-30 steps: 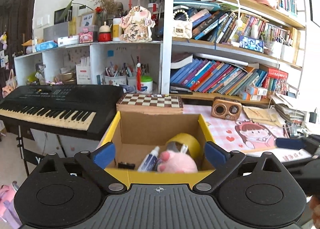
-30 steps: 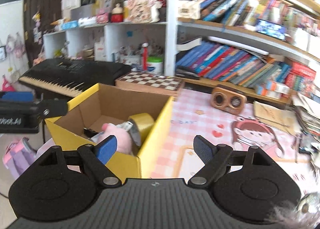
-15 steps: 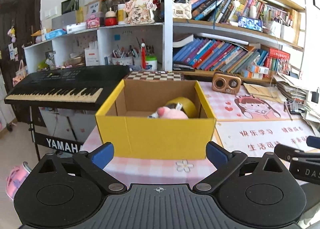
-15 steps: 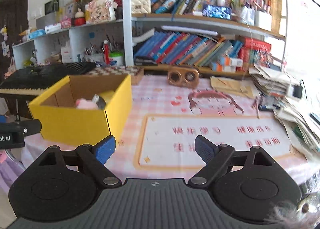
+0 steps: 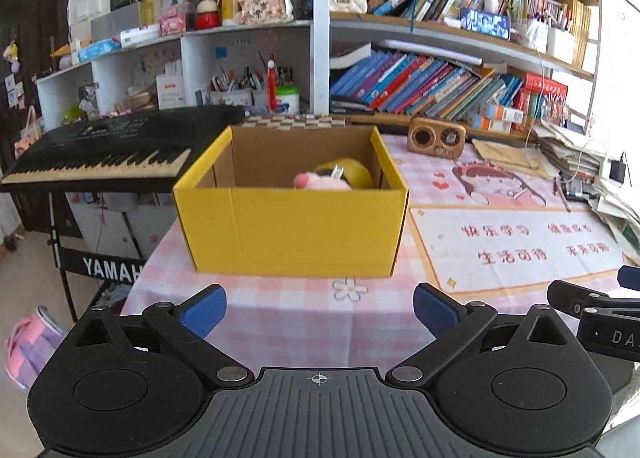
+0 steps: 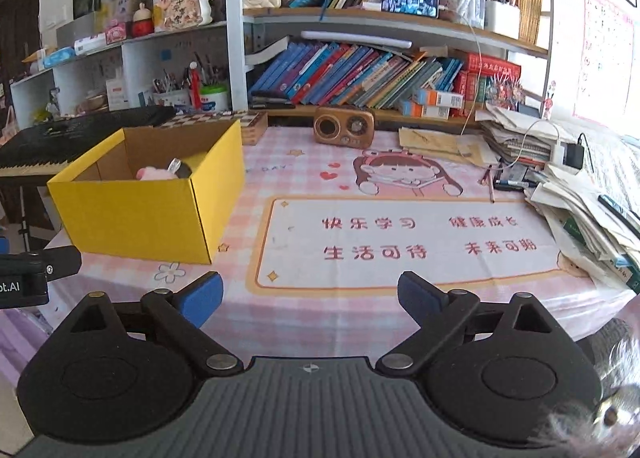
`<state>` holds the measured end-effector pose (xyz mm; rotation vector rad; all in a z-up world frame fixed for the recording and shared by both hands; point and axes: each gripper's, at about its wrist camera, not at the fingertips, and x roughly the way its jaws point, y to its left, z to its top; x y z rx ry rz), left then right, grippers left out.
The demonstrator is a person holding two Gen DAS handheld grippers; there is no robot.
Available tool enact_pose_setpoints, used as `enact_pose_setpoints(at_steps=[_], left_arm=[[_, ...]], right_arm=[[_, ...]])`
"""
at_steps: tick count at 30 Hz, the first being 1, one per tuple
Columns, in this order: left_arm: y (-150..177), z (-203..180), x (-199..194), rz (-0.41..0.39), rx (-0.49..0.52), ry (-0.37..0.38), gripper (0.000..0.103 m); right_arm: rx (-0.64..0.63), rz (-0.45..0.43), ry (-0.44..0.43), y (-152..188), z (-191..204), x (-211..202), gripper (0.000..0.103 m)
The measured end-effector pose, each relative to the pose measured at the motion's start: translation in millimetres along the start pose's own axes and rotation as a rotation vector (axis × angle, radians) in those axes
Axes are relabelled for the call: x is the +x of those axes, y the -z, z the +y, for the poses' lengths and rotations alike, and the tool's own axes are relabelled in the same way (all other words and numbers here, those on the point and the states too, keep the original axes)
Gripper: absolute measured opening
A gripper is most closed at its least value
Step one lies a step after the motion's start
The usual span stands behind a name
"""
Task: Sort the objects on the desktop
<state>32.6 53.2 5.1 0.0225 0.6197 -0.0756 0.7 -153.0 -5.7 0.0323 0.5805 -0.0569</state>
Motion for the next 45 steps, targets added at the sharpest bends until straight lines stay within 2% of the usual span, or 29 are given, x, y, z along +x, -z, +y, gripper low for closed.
enact_pose_setpoints(at_steps=[13, 20, 45], left_arm=[[8, 0, 8, 0.083, 0.019, -0.015, 0.103], [8, 1, 9, 0.097, 0.011, 0.018, 0.103], [10, -10, 10, 0.124, 0.025, 0.035, 0.103]], right_arm=[[0.009, 0.027, 0.005, 6, 0, -1, 0.1], [0.006, 0.03, 0.004, 6, -1, 0, 0.1], [0.0, 0.049, -0.002, 8, -6, 5, 0.1]])
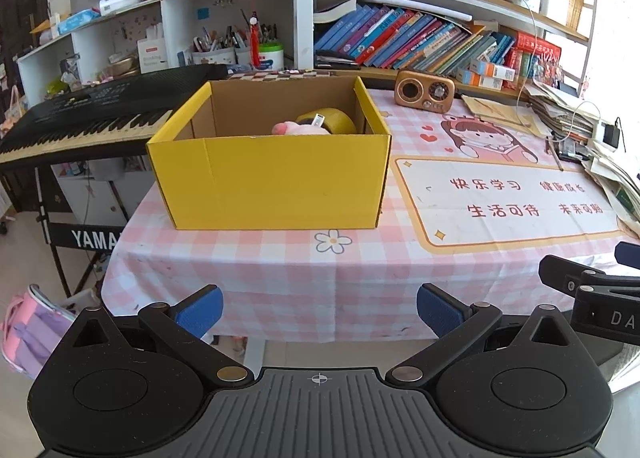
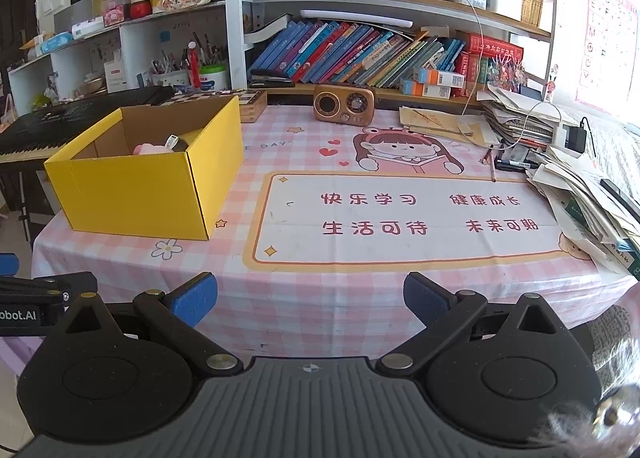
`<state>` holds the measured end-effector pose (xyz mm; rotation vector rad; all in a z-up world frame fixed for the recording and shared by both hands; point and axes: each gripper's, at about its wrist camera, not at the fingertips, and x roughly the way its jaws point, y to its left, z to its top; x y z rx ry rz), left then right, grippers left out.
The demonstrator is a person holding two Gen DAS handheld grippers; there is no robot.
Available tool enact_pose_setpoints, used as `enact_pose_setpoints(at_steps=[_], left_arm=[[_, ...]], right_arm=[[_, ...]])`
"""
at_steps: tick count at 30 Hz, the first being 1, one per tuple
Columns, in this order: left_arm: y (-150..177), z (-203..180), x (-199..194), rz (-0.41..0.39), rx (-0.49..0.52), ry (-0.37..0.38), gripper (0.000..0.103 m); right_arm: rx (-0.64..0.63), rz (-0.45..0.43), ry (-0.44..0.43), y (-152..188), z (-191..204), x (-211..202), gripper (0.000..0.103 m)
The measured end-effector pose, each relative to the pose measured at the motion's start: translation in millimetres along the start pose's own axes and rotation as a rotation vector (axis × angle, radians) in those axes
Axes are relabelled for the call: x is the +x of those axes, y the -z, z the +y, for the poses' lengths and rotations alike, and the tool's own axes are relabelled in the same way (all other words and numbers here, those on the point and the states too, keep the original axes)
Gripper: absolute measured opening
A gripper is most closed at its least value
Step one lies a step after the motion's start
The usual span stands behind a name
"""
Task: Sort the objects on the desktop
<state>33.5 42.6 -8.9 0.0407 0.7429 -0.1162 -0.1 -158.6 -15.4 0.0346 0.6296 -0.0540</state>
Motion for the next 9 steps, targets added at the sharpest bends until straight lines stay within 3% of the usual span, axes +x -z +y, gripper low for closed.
enact_pose_setpoints(at_steps=[9], left_arm=[[-1.4, 2.0, 2.7, -0.001, -0.033, 0.004, 0.103]], right_arm=[[0.003, 0.031, -0.011, -2.1, -5.5, 8.0, 0.101]])
